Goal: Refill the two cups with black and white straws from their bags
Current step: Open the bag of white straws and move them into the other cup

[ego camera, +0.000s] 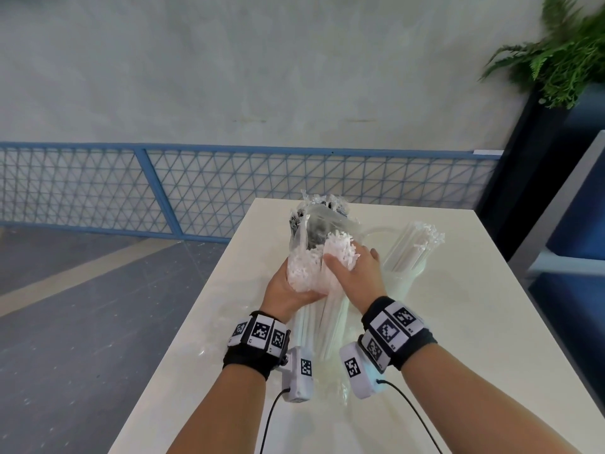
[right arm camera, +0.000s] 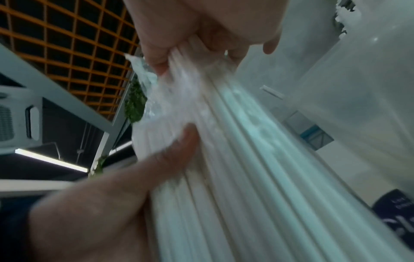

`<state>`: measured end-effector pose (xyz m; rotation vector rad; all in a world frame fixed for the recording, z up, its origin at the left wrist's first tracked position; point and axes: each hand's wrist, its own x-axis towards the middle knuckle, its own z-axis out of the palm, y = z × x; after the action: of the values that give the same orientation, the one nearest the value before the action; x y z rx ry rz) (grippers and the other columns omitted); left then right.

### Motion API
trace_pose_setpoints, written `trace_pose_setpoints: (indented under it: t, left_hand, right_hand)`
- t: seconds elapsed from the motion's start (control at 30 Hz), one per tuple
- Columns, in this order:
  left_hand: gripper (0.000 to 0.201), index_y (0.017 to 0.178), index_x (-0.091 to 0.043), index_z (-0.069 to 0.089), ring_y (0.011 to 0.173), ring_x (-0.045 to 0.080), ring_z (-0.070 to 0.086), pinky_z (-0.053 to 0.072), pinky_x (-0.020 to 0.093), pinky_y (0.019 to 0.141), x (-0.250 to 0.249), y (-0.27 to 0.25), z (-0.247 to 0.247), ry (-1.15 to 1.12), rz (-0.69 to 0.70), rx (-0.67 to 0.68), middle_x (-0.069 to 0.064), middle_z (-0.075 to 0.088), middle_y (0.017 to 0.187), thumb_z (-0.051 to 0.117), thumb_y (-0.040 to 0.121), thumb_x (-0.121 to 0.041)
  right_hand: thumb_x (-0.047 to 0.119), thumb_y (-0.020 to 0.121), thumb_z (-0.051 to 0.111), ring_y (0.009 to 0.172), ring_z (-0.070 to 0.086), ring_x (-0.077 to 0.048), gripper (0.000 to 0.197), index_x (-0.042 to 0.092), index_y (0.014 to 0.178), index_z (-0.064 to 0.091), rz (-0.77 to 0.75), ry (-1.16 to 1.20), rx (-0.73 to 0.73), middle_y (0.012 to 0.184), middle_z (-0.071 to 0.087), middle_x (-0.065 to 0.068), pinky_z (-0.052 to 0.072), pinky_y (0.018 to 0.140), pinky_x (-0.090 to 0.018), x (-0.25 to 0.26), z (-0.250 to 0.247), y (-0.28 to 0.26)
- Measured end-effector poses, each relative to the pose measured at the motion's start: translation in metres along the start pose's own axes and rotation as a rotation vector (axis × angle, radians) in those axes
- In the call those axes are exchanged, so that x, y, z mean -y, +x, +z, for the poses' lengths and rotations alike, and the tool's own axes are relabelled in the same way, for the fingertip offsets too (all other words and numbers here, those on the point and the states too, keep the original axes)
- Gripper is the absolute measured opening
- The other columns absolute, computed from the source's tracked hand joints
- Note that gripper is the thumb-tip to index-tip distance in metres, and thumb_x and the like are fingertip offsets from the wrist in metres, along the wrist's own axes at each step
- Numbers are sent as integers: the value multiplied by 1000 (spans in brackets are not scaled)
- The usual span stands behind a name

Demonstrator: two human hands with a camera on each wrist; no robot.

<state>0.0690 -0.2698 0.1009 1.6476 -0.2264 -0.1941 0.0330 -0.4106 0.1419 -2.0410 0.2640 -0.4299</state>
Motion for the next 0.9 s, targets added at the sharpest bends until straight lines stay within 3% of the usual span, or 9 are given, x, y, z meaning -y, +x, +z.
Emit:
trace_pose_setpoints:
  t: [0.1, 0.17, 0.27, 0.37, 0.47, 0.57, 0.63, 0.73, 0.9]
  left_hand:
    - [68, 114, -24, 52, 112, 17, 55, 45, 28, 93, -2, 1, 2, 63, -8, -26, -1, 62, 114, 86, 57, -9]
    - [63, 112, -22, 51, 108, 15, 55, 44, 18, 85, -4, 1, 3, 95, -14, -30, -4, 61, 108, 85, 60, -8]
    - [63, 114, -18, 51, 105, 14, 52, 42, 18, 82, -7, 1, 5, 131, -24, -47, -5, 58, 105, 84, 61, -8]
    - [62, 112, -17, 52, 106, 15, 50, 38, 24, 86, -10, 1, 8, 124, -44, -47, -2, 57, 107, 84, 61, -6]
    - [56, 106, -21, 49, 103, 12, 48, 38, 24, 85, -13, 0, 10, 107, -40, -37, -6, 55, 102, 82, 63, -5]
    - [56, 106, -25, 49, 103, 12, 50, 41, 18, 79, -13, -2, 12, 99, -31, -21, -11, 56, 99, 82, 64, -8]
    - [58, 107, -26, 50, 105, 13, 52, 43, 20, 81, -12, -1, 15, 77, -29, -28, -14, 57, 97, 82, 63, -6]
    - [63, 109, -26, 51, 113, 17, 52, 44, 29, 92, -11, 0, 16, 83, -40, -38, -6, 60, 108, 84, 59, -7]
    - [63, 113, -20, 52, 109, 21, 57, 46, 31, 90, -8, 2, 8, 85, -51, -14, 0, 62, 109, 85, 59, -8]
  right_hand:
    - [45, 79, 64, 114, 55, -27, 63, 10, 128, 49, 48, 214, -61, 114, 63, -8, 44, 100, -48, 12, -10, 13]
    - [39, 81, 64, 102, 61, -22, 60, 7, 129, 48, 53, 277, -100, 112, 65, -9, 51, 90, -41, 22, -19, 23]
    - [27, 83, 64, 68, 57, -4, 34, 5, 108, 58, 6, 391, -147, 79, 61, 6, 46, 67, -24, 31, -33, 33]
    - [24, 83, 66, 84, 64, -12, 27, 10, 106, 60, -17, 476, -148, 91, 67, 1, 50, 77, -27, 36, -37, 30]
    - [28, 76, 73, 75, 64, 1, 25, 18, 96, 60, -37, 423, -44, 83, 66, 6, 51, 67, -17, 30, -36, 22]
    - [28, 67, 80, 92, 65, -13, 48, 14, 107, 59, 8, 307, 11, 99, 68, -1, 56, 77, -29, 18, -26, 10]
    - [27, 66, 81, 96, 64, -18, 55, 11, 113, 58, 12, 265, -40, 103, 68, -3, 55, 81, -33, 11, -16, 5]
    - [22, 72, 77, 94, 65, -21, 44, 7, 110, 60, 11, 285, -129, 99, 68, -6, 55, 79, -33, 12, -9, 3]
    - [19, 77, 73, 83, 64, -20, 24, 10, 96, 62, 66, 445, -243, 91, 68, -6, 54, 67, -28, 30, -30, 24]
